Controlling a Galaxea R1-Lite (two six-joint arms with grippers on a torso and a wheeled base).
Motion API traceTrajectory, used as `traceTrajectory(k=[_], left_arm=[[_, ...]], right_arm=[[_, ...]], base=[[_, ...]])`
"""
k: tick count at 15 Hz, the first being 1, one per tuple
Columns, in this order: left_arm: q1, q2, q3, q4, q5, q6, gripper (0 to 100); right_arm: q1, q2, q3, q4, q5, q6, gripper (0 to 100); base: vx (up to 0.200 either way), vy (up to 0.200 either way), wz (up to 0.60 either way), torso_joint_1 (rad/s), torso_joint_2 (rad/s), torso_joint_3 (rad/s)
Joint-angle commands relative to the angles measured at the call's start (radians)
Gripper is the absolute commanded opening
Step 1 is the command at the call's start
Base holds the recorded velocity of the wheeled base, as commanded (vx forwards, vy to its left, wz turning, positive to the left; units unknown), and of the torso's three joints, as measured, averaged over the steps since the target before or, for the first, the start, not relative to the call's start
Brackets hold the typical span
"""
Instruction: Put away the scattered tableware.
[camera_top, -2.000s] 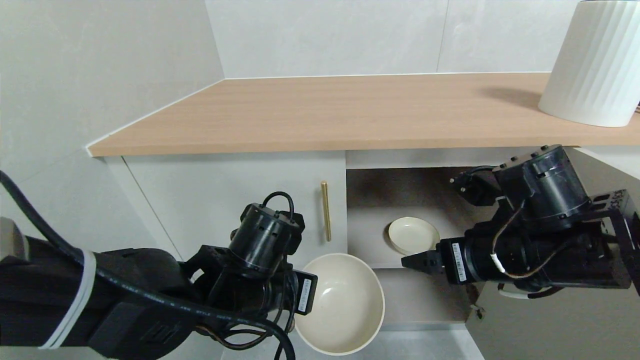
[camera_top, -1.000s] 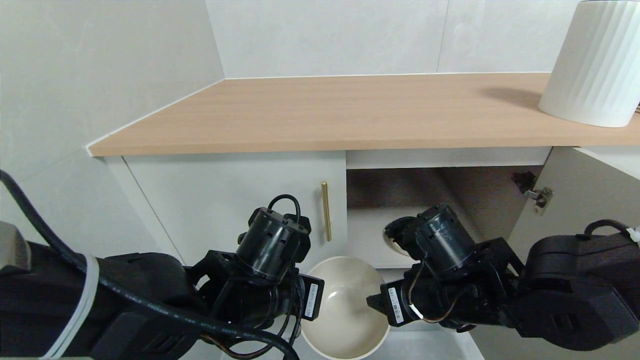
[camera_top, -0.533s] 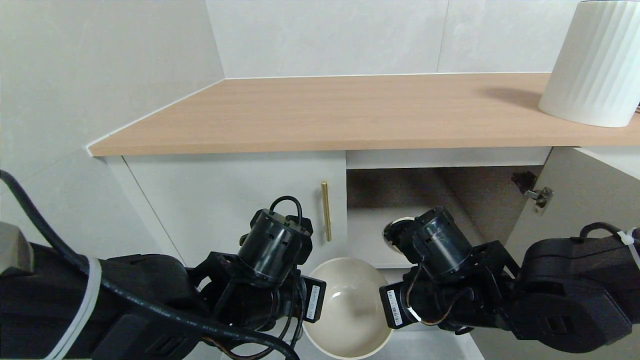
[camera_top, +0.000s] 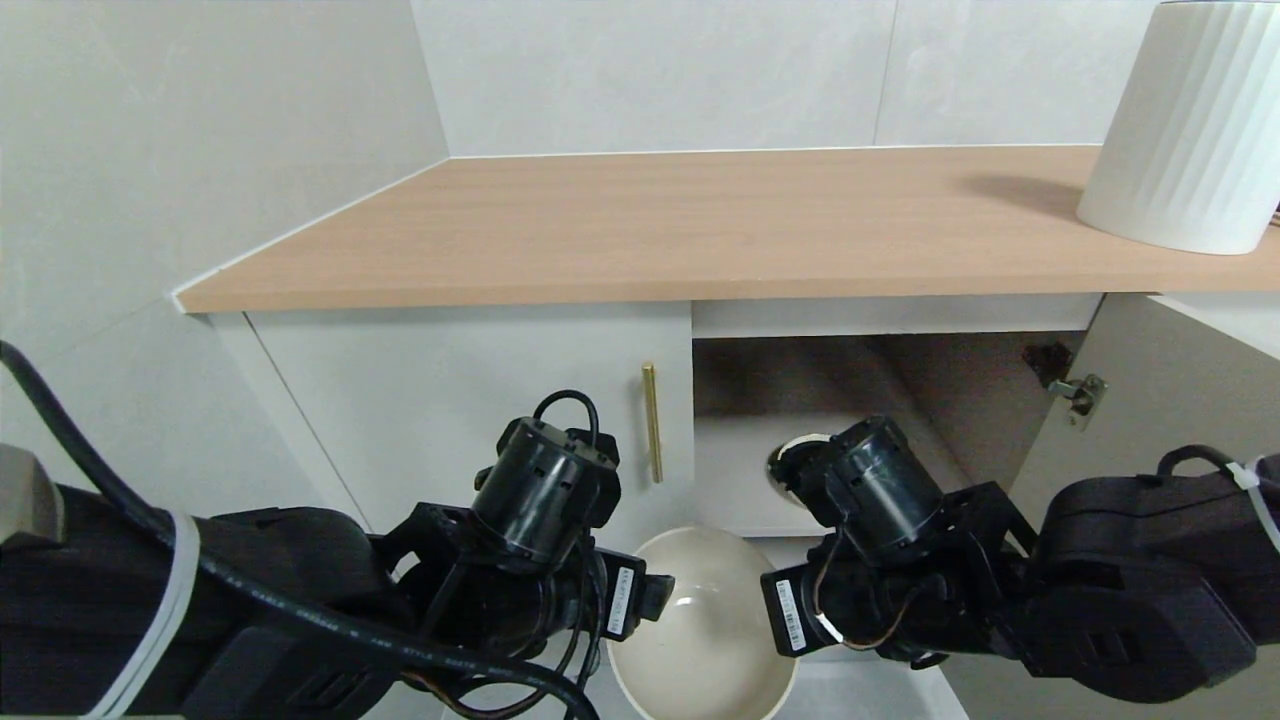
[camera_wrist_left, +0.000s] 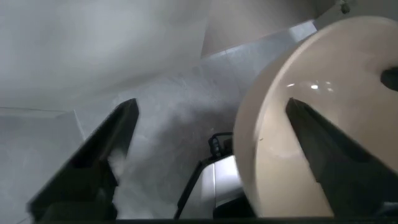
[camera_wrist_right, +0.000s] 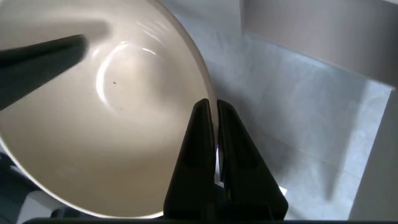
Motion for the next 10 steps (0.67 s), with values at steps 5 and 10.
traceTrajectory(k=[5, 10], left_arm=[[0.003, -0.002, -0.001, -0.001, 0.006, -0.001, 100], [0.003, -0.005, -0.001, -0.001, 0.006, -0.001, 100]], right_arm=[[-0.21, 0.108, 0.086, -0.255, -0.059, 0.094, 0], [-0.294, 0.251, 0.137, -0.63, -0.177, 0.067, 0]], base=[[0.0, 0.0, 0.0, 0.0, 0.0, 0.0], [0.0, 0.0, 0.0, 0.0, 0.0, 0.0]])
